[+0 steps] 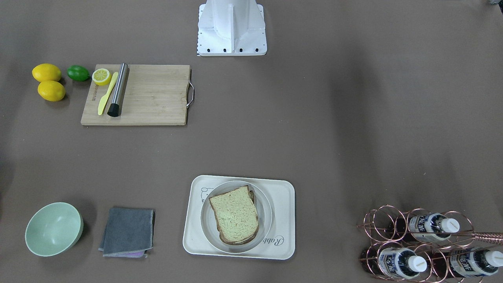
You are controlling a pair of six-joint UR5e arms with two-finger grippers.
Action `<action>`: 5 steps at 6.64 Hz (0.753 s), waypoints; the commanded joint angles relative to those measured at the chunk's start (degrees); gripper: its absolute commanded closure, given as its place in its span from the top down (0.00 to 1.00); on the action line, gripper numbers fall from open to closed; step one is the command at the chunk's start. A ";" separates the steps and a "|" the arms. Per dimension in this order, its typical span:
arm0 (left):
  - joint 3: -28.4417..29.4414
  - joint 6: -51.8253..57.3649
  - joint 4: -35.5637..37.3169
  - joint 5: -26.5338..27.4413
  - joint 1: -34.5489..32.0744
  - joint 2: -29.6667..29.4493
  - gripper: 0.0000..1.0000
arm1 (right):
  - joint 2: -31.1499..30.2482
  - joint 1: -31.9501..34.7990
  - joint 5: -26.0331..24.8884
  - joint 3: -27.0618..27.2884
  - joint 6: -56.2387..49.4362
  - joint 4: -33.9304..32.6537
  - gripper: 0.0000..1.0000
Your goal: Make sandwich and place on tray
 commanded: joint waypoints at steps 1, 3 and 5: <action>0.06 0.00 0.13 -0.05 0.00 0.00 0.99 | 0.01 0.12 0.01 0.05 0.06 0.00 1.00; 0.06 0.00 0.13 0.04 0.00 0.00 0.99 | 0.10 0.56 0.10 0.13 -0.03 0.00 1.00; 0.06 0.00 0.22 0.13 -0.09 0.18 0.99 | 0.01 0.56 0.10 0.22 -0.12 0.00 1.00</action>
